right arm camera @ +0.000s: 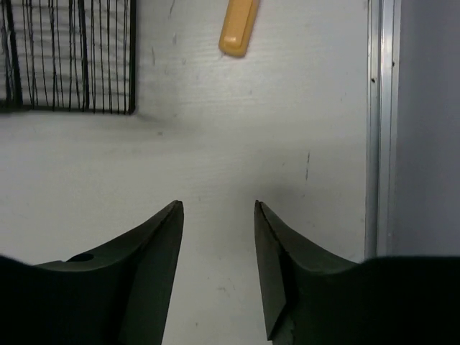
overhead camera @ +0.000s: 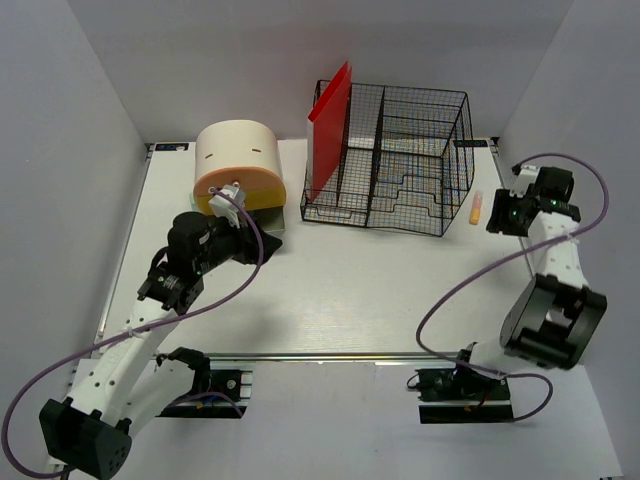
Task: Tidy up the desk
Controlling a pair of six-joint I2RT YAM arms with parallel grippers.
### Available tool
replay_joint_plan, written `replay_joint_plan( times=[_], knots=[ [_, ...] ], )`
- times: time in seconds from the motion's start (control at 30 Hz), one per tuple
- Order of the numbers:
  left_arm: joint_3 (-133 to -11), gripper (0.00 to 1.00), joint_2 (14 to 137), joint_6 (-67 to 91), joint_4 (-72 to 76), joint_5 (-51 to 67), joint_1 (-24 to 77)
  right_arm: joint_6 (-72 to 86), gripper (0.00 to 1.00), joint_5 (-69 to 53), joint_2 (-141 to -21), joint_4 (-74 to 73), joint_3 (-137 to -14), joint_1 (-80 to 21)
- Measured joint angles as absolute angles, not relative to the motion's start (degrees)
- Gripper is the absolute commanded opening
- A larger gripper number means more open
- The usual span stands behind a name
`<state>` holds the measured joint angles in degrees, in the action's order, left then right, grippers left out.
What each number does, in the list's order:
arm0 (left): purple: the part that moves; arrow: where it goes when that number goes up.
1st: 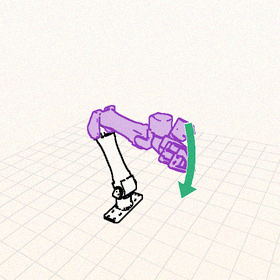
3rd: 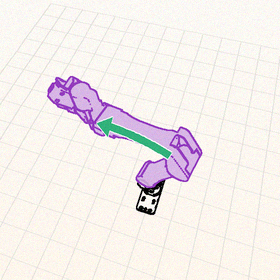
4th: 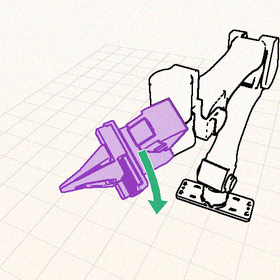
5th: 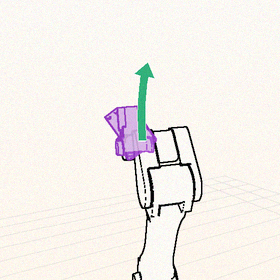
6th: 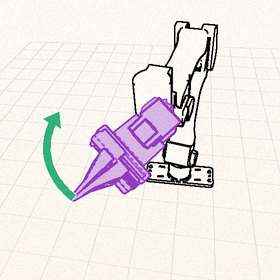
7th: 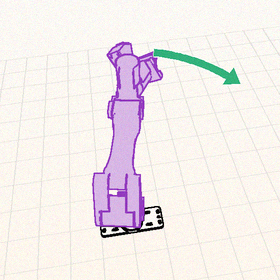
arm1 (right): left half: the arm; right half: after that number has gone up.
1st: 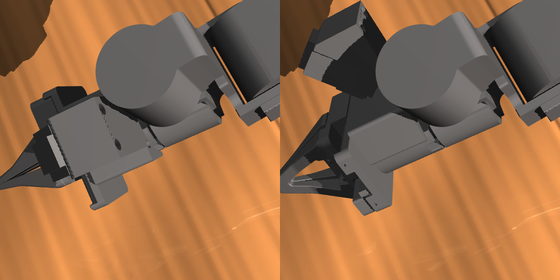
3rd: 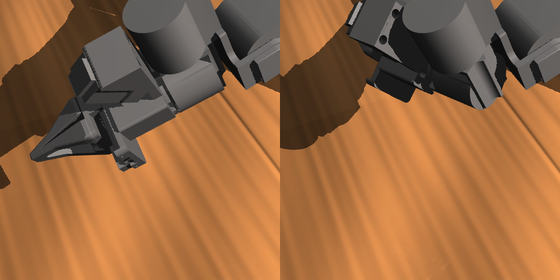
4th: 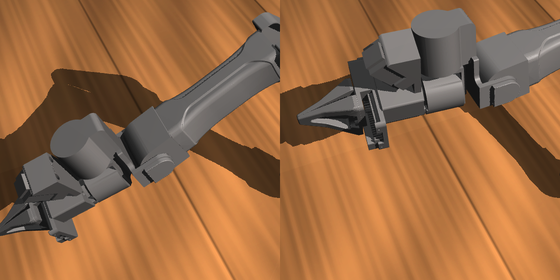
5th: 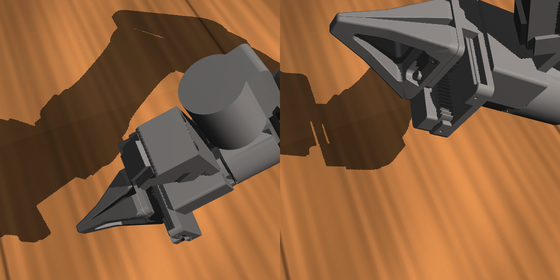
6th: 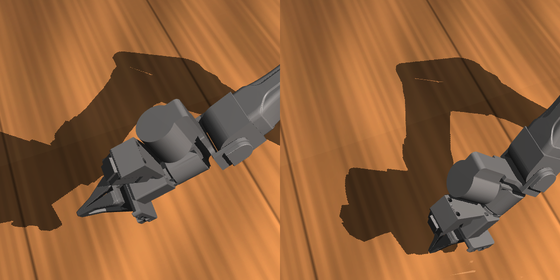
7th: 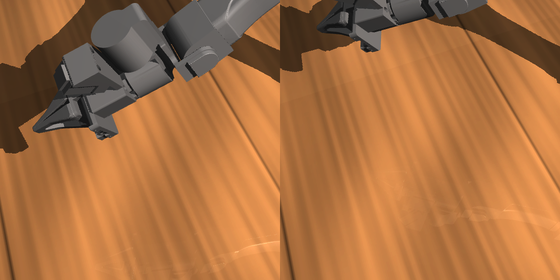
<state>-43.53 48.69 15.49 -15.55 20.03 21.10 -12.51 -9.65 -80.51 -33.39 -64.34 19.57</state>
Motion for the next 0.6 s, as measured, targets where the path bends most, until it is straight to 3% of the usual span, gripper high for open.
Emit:
replay_joint_plan(
  times=[0.13,0.37,0.6],
  knots=[
    [-43.53,0.74,49.08,15.49,-15.90,19.22,21.10,-9.91,0.47,-11.44,-90.65,-30.33,-71.79,20.18],
    [-43.51,0.74,49.69,15.46,-16.32,17.98,21.10,-6.63,0.56,-13.47,-111.37,-31.22,-92.09,19.22],
    [-43.51,0.75,50.57,15.42,-16.60,17.19,21.10,-5.91,0.57,-10.22,-125.12,-33.39,-107.20,14.87]
  ],
)
